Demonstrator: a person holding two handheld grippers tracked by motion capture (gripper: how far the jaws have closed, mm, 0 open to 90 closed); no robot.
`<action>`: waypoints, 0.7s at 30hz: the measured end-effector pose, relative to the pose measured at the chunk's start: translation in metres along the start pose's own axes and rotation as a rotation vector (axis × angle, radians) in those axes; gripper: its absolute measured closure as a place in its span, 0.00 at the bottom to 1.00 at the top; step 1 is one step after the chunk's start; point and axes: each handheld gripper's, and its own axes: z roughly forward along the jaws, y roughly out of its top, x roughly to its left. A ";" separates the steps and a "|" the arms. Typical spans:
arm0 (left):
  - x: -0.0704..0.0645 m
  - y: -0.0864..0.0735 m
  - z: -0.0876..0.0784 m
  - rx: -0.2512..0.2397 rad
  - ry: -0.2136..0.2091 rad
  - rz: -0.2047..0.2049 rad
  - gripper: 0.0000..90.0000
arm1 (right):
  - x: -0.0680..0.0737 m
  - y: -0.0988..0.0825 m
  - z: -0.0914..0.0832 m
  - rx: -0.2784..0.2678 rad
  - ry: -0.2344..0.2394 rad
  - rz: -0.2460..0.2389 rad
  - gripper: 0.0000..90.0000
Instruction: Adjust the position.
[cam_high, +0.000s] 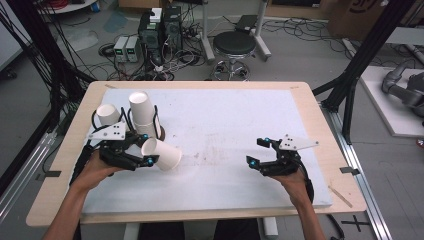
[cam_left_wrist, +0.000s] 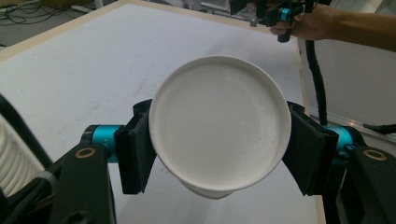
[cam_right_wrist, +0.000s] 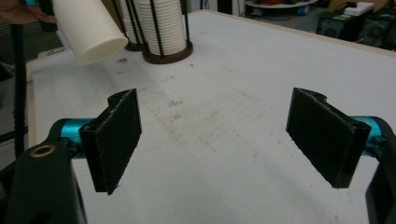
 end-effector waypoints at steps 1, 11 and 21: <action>0.000 0.001 0.002 -0.004 -0.005 -0.001 0.37 | 0.000 0.000 0.000 0.000 0.000 0.000 0.21; -0.007 0.009 0.023 -0.021 -0.040 0.015 0.37 | 0.005 0.034 0.008 0.004 0.098 -0.075 0.21; -0.015 0.015 0.039 -0.052 -0.068 0.018 0.38 | 0.015 0.052 0.024 0.011 0.192 -0.122 0.21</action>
